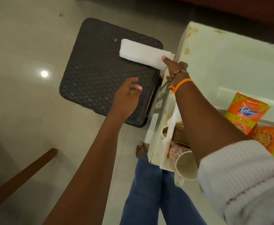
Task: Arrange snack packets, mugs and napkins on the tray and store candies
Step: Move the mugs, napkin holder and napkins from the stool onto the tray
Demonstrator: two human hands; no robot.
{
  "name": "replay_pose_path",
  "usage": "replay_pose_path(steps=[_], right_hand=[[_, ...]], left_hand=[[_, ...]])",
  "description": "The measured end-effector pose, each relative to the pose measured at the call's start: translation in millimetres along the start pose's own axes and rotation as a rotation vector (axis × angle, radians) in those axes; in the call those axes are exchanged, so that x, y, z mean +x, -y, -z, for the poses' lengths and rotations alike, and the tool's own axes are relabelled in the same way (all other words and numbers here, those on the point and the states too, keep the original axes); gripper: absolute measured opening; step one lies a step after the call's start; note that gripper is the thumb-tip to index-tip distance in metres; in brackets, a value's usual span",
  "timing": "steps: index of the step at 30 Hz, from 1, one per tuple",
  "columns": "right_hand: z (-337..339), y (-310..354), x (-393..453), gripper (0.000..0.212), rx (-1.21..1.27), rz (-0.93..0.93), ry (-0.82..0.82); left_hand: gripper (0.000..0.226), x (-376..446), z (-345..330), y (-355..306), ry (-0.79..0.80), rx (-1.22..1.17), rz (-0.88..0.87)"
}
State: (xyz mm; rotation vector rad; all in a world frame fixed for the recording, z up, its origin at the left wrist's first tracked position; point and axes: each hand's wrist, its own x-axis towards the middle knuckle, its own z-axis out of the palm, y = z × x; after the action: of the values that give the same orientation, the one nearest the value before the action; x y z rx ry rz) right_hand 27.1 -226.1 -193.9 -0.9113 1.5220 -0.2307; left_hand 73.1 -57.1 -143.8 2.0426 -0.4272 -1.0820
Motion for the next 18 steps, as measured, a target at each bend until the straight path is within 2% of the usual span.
replay_pose_path(steps=[3, 5, 8, 10, 13, 16, 18], right_hand=[[-8.1, 3.3, 6.9, 0.067, 0.063, -0.035, 0.009], [-6.2, 5.9, 0.4, 0.051, 0.192, -0.071, 0.093], [10.6, 5.9, -18.7, 0.046, 0.441, -0.121, 0.186], [31.0, 0.9, -30.6, 0.044, 0.498, -0.105, 0.205], [73.4, -11.1, -50.3, 0.041, 0.479, -0.083, 0.272], [118.6, -24.5, -66.8, 0.035, 0.362, -0.027, 0.284], [148.7, -33.7, -74.4, 0.027, 0.27, 0.013, 0.304]], left_hand=[[0.032, 2.3, 1.6, 3.2, -0.005, -0.009, 0.015], [0.03, 3.6, 1.0, 3.2, 0.01, -0.058, 0.061], [0.028, 3.2, -4.4, -2.1, 0.036, -0.163, 0.128], [0.032, 0.1, -14.2, -6.4, 0.041, -0.22, 0.139], [0.052, -6.4, -37.7, -11.6, 0.109, -0.45, 0.227], [0.063, -14.0, -55.8, -13.2, 0.101, -0.757, 0.332], [0.07, -21.6, -66.5, -9.7, 0.082, -0.807, 0.36]])
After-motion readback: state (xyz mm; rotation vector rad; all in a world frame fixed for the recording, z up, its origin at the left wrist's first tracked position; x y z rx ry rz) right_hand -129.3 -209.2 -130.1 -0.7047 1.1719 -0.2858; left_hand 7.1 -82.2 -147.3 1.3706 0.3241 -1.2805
